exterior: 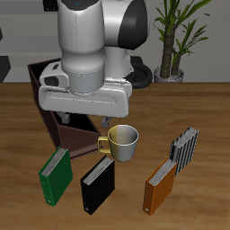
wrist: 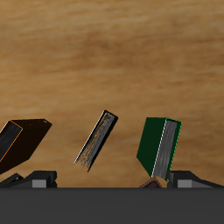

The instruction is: Place the yellow book into the right desk caddy's front compartment and place the orange book into the right desk caddy's left compartment and place the black book into the right desk caddy's back compartment

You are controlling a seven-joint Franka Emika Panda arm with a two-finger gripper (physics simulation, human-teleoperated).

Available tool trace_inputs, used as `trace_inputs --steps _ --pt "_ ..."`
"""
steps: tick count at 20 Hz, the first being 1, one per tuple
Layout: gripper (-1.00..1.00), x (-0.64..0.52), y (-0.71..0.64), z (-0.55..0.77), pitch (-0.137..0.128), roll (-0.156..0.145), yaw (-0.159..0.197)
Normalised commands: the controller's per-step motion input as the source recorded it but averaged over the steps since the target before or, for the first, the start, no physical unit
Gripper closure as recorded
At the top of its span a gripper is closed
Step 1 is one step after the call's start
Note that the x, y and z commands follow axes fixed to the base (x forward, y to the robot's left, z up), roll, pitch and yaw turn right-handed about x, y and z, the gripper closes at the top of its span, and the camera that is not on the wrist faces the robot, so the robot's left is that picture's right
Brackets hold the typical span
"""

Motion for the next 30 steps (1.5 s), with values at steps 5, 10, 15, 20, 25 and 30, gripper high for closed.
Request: trace_inputs --steps 5,10,15,20,25,30 --pt "-1.00 -0.06 0.41 -0.09 0.003 0.029 0.004" --pt "-1.00 -0.09 0.60 -0.04 -0.010 0.037 0.011" --pt "-1.00 -0.04 0.44 0.03 -0.005 0.034 -0.005" --pt "-1.00 0.04 0.40 0.08 -0.013 0.024 -0.024" --pt "-1.00 0.07 0.35 -0.07 -0.051 0.025 -0.026" --pt "-1.00 0.04 0.36 -0.25 -0.038 0.029 -0.051"
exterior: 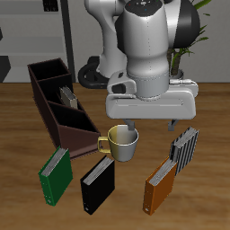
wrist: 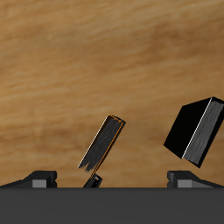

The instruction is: Place the yellow book into the right desk caddy's front compartment and place the orange book into the right desk caddy's left compartment and place the black book into the right desk caddy's back compartment

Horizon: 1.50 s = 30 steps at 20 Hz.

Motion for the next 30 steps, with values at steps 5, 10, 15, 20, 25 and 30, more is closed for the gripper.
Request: trace_inputs --steps 5,10,15,20,25,30 --pt "-1.00 0.03 0.15 -0.11 -0.038 0.007 -0.069" --pt "-1.00 0.02 0.04 -0.07 -0.020 0.005 -0.032" --pt "-1.00 0.11 -0.02 -0.22 -0.015 -0.027 -0.088" --pt "-1.00 0.03 0.04 -0.12 -0.027 -0.014 -0.023" --pt "-1.00 0.05 0.10 -0.16 0.000 -0.041 0.010" --pt "-1.00 0.07 0.07 -0.21 0.017 -0.008 -0.017"
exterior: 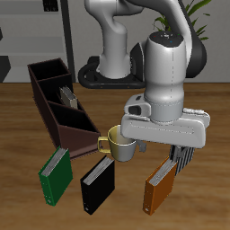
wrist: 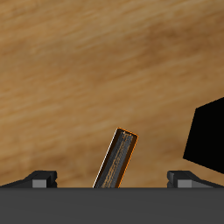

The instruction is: Place the yellow book into the right desk caddy's front compartment and place the orange book into the right desk caddy's left compartment and place the black book into the right desk caddy's back compartment

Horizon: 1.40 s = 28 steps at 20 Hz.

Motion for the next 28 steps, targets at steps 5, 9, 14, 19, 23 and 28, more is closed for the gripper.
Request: trace_inputs --steps 5,9,14,19,23,28 --pt "-1.00 -0.02 0.05 -0.21 -0.007 0.000 -0.051" --pt "-1.00 0.00 0.02 -0.22 0.005 -0.018 -0.035" --pt "-1.00 0.04 -0.02 -0.15 0.011 -0.011 -0.023" --pt "-1.00 0.08 -0.07 -0.16 0.020 -0.010 -0.022" --pt "-1.00 0.05 -0.03 -0.16 0.022 -0.002 -0.025" --pt "-1.00 0.07 -0.04 -0.23 0.036 -0.007 -0.024"
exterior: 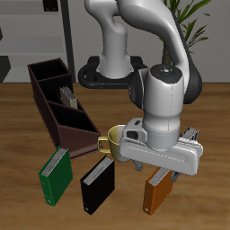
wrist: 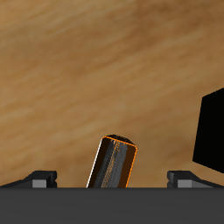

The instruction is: Place the yellow book into the right desk caddy's front compartment and place the orange book into the right desk caddy's left compartment and place the black book into the right desk caddy's back compartment

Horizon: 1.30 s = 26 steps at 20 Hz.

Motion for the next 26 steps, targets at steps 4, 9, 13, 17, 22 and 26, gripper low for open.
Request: trace_inputs --steps 4,9,13,17,22,26 --pt "-1.00 0.03 -0.02 -0.27 0.035 0.006 -0.009" --pt "1.00 -0.02 0.04 -0.22 0.040 0.030 -0.008" --pt "1.00 -0.05 0.07 -0.07 0.011 0.024 -0.004" --pt "1.00 -0.03 -0.01 0.02 0.000 0.001 0.010" --pt "1.00 -0.19 -0.03 0.72 -0.096 0.007 0.033" --pt "1.00 -0.18 -0.13 0.64 -0.075 0.001 0.005"
